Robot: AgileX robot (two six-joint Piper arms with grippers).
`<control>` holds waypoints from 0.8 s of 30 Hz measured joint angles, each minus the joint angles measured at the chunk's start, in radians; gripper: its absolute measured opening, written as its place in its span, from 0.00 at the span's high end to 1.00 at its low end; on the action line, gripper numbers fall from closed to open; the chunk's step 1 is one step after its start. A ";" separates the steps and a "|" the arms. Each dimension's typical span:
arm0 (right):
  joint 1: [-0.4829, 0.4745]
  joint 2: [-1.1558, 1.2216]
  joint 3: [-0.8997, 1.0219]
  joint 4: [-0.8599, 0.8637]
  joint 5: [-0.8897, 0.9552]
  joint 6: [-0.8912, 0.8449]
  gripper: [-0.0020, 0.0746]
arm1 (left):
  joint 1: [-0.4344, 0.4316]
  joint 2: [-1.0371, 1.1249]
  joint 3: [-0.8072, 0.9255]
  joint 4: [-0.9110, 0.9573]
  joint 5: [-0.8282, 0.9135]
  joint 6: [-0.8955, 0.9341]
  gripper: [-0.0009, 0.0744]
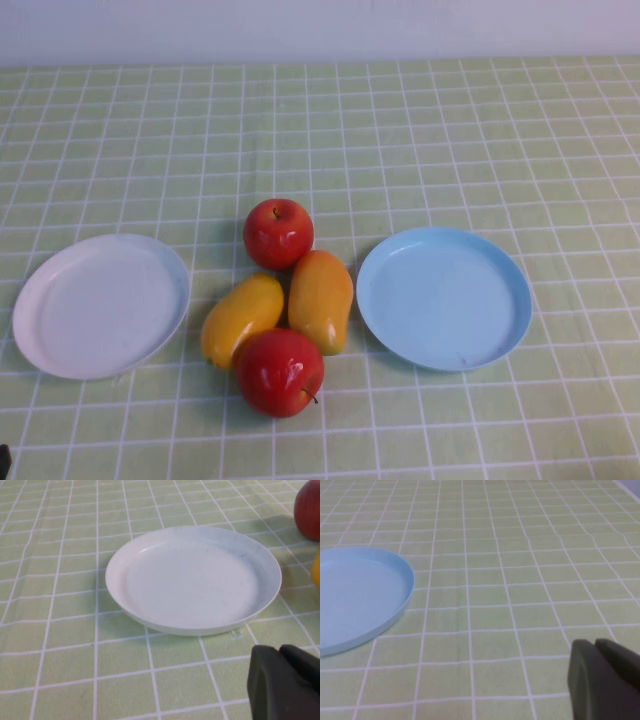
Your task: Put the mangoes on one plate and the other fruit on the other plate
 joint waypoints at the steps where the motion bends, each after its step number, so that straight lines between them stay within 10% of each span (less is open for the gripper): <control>1: 0.000 0.000 0.000 0.000 0.000 0.000 1.00 | 0.000 0.000 0.000 0.000 0.000 0.000 0.99; 24: 0.000 0.000 0.000 0.000 0.000 0.000 1.00 | 0.000 0.000 0.000 -0.114 -0.057 -0.020 0.99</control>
